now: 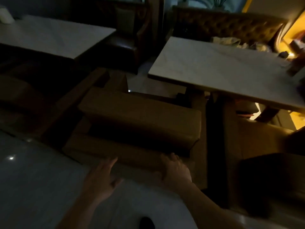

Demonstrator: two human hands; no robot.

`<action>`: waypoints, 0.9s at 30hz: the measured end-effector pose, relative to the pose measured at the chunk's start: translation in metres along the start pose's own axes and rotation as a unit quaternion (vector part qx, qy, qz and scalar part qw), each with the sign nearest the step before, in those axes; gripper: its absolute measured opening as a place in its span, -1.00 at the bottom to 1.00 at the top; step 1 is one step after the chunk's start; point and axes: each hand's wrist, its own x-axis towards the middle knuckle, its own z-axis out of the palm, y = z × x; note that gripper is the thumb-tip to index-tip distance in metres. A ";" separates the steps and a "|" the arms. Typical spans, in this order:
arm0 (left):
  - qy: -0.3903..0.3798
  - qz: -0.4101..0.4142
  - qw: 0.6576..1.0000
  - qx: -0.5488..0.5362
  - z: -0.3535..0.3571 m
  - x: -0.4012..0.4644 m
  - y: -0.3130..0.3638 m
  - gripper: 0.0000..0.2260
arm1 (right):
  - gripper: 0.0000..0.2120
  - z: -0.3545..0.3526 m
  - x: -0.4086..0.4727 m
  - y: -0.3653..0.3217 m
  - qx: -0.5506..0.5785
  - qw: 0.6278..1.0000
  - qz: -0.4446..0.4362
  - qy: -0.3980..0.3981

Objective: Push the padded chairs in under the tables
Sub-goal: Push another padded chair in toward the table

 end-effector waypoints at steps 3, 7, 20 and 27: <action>-0.006 0.011 0.999 0.030 -0.009 0.042 -0.034 -0.24 | -0.15 0.008 0.034 -0.014 -0.027 0.999 0.028 -0.022; 0.002 0.032 0.999 0.039 -0.019 0.084 -0.065 -0.22 | -0.05 0.021 0.061 -0.024 -0.060 0.996 0.059 -0.043; -0.049 0.130 0.987 0.077 0.004 0.145 -0.117 -0.29 | -0.14 0.074 0.050 -0.036 -0.070 0.987 0.120 0.079; -0.051 0.125 0.986 0.094 0.002 0.128 -0.137 -0.34 | -0.15 0.093 0.020 -0.069 -0.049 0.985 0.159 0.053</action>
